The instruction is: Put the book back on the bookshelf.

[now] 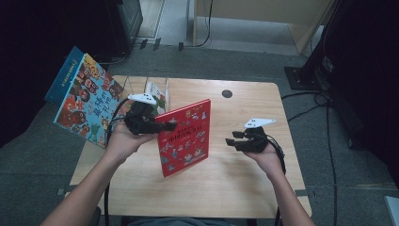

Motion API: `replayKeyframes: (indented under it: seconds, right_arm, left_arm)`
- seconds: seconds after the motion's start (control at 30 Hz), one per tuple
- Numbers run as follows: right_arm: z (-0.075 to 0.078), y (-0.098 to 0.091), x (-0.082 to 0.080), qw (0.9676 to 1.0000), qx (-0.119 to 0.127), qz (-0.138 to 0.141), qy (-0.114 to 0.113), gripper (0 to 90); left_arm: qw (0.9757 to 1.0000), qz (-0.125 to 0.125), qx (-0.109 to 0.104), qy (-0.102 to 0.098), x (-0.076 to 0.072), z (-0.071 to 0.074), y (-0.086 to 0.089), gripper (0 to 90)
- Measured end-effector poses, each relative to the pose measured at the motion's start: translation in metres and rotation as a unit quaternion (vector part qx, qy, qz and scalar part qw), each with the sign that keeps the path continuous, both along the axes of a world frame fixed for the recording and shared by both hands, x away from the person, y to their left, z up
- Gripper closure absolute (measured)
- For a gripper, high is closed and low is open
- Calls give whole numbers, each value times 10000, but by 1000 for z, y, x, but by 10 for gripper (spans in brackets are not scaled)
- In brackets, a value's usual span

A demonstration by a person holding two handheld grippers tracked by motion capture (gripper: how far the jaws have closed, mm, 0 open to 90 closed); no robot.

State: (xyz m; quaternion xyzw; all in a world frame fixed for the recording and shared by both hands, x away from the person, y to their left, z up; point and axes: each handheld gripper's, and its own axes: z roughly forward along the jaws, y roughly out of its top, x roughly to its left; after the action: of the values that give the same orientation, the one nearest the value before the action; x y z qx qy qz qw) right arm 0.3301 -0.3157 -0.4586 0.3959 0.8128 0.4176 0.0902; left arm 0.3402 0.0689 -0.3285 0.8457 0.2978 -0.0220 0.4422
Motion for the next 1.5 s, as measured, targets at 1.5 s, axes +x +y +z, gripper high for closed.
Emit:
replayKeyframes:
  seconds: [1.5]
  right_arm:
    - [-61,-18,14,9969,-495,-538,-297,481]
  left_arm:
    - [9875,1557,-228,0,-29,10,134,805]
